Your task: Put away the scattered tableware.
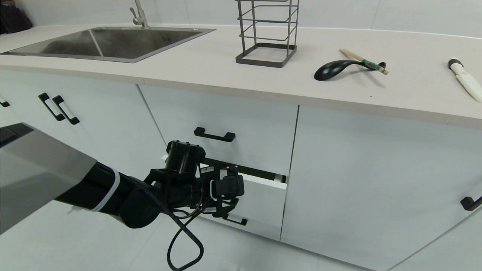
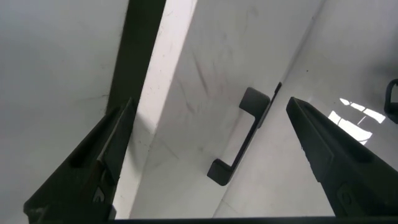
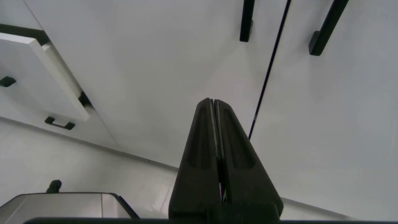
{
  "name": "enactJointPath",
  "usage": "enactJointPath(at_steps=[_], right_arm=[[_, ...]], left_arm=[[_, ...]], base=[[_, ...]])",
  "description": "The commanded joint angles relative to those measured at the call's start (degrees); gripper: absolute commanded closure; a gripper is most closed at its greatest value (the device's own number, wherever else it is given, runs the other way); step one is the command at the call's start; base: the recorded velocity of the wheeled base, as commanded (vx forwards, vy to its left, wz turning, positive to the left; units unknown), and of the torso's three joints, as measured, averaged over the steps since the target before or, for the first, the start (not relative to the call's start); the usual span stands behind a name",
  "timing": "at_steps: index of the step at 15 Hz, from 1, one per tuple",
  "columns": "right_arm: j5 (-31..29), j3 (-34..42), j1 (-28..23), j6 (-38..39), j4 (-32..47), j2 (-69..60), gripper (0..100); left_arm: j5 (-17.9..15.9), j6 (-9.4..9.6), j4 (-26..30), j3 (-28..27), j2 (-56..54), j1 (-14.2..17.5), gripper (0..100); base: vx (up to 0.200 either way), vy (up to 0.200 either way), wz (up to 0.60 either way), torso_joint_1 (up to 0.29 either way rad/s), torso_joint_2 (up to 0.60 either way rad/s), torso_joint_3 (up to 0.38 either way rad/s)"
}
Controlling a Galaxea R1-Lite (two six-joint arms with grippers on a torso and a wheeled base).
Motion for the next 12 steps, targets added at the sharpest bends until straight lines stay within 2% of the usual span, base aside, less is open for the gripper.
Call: enactJointPath(at_steps=[1,6,7,10,12], right_arm=[[0.0,0.0,0.0,0.0,0.0,0.0,100],[0.0,0.0,0.0,0.0,0.0,0.0,100],[0.0,-0.1,0.0,0.0,0.0,0.0,100],[0.0,0.0,0.0,0.0,0.0,0.1,100],[0.0,0.0,0.0,0.0,0.0,0.1,100]], left_arm=[[0.0,-0.01,0.3,0.5,0.3,-0.1,0],[-0.5,0.26,0.2,4.1,-1.7,-0.2,0],[-0.5,0.26,0.3,9.5,-6.4,-0.4,0],[-0.4,-0.18,0.3,21.4,-17.0,-1.6,0],[-0.4,-0.27,0.5,26.8,-22.2,-2.4,0]], base=[[0.0,0.0,0.0,0.0,0.0,0.0],[0.0,0.0,0.0,0.0,0.0,0.0],[0.0,0.0,0.0,0.0,0.0,0.0],[0.0,0.0,0.0,0.0,0.0,0.0],[0.0,0.0,0.0,0.0,0.0,0.0]])
